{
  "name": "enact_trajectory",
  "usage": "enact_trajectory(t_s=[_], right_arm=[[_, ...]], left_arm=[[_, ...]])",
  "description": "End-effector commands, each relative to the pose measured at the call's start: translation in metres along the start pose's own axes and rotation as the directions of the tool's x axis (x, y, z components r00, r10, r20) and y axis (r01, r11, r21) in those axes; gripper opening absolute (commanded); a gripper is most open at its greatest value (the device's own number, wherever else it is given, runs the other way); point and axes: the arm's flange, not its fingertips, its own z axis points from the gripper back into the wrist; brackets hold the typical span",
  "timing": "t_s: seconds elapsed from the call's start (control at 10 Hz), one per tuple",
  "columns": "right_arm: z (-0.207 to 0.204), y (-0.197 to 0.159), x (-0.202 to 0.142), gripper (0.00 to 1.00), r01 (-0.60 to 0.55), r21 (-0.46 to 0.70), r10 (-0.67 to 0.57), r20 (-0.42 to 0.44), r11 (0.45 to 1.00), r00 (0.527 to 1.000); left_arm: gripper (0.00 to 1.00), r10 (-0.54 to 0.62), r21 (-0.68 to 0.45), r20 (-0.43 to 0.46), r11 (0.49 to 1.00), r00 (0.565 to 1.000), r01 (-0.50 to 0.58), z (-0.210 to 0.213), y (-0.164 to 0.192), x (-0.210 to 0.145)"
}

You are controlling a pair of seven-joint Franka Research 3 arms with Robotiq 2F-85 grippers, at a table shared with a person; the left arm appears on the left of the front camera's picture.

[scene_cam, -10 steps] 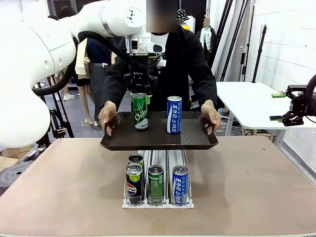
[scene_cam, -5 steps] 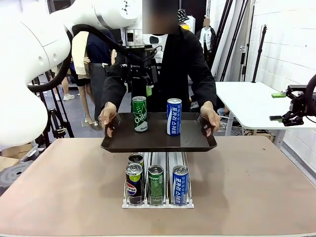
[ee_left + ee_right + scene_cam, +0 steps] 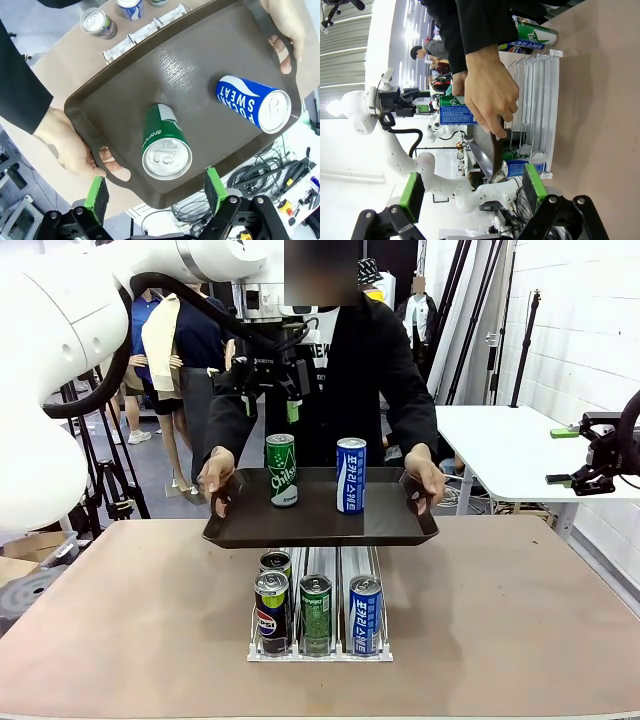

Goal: Retrieve and hand over the desired beverage to the person.
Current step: Place the picked can on the Handle tray extended by the person.

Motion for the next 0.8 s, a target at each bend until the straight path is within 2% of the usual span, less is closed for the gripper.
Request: enact_trajectory(t_s=[0.0,0.7], right_arm=[[-0.0009,0.0004,-0.0014,1.0,-0.011,0.007,0.011,-0.006,1.0,1.0],[-0.0009,0.0004,-0.0014,1.0,-0.011,0.007,0.011,-0.006,1.0,1.0]], left_arm=[[1.0,-0.006,-0.005,0.016,1.0,1.0,0.006,0.0017,-0.0015,0.0016],[1.0,-0.006,-0.005,0.016,1.0,1.0,0.006,0.0017,-0.0015,0.0016]])
